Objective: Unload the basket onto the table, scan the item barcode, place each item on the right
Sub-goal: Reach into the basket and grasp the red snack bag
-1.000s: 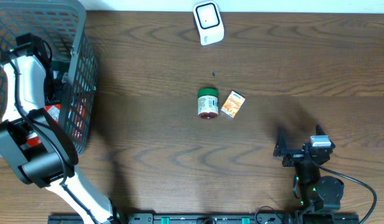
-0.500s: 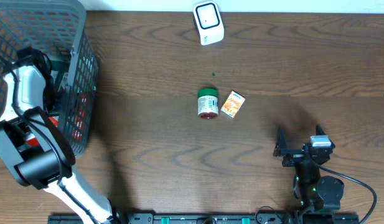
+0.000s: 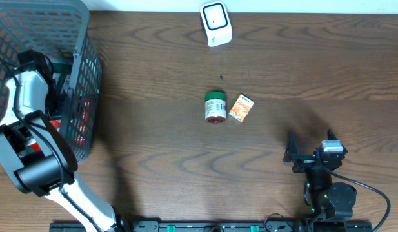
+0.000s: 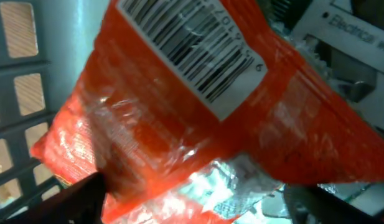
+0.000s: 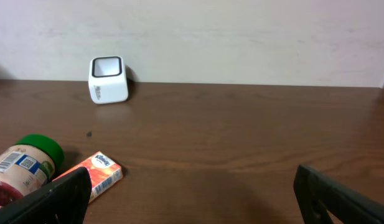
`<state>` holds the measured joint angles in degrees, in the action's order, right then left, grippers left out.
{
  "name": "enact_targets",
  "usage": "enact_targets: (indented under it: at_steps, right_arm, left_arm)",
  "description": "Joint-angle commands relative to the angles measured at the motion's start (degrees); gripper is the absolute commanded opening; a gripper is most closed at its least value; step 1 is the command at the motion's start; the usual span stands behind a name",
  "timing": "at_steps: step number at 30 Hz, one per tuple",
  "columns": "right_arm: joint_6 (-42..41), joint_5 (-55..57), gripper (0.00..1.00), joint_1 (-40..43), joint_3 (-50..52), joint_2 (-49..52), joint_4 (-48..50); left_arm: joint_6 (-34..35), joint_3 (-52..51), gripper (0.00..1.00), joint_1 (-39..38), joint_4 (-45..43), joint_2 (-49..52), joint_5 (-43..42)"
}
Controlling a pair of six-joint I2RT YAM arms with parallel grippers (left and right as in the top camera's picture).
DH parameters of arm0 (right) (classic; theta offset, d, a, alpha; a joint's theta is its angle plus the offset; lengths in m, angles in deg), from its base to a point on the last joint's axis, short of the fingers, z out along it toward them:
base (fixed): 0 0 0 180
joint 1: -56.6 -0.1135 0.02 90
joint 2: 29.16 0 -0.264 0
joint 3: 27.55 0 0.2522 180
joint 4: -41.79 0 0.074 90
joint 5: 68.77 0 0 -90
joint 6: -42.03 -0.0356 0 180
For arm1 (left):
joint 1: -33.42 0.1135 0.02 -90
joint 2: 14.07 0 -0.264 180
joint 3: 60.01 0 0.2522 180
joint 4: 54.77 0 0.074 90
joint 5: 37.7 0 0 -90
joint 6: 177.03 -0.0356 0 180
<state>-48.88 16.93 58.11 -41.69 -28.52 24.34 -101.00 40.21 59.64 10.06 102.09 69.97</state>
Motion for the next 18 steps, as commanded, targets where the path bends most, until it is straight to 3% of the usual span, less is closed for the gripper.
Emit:
enact_targets:
  at_steps: [1,4,8,11,13,18]
  right_arm:
    - [-0.7,-0.3,0.99,-0.2,0.1,-0.3,-0.2]
    - [-0.7,-0.3,0.99,-0.2,0.1,-0.3,-0.2]
    - [-0.7,-0.3,0.99,-0.2,0.1,-0.3,-0.2]
    - [-0.7,-0.3,0.99,-0.2,0.1,-0.3,-0.2]
    - [-0.7,-0.3,0.99,-0.2,0.1,-0.3,-0.2]
    - [-0.7,-0.3,0.99,-0.2,0.1,-0.3,-0.2]
  left_arm:
    - [2.3,-1.2,0.77,1.6,-0.9,0.0,-2.8]
    - [2.3,-1.2,0.68,2.2,-1.1,0.0,-3.1]
    - [2.3,-1.2,0.39,2.6,-1.1,0.0,-3.1]
    - [2.3,-0.9,0.27,2.6,-1.1,0.0,-3.1]
    - [2.3,0.3,0.14,2.6,-0.5,0.0,-3.1]
    - [2.3,5.1,0.07,2.4,2.0,-2.4,-3.1]
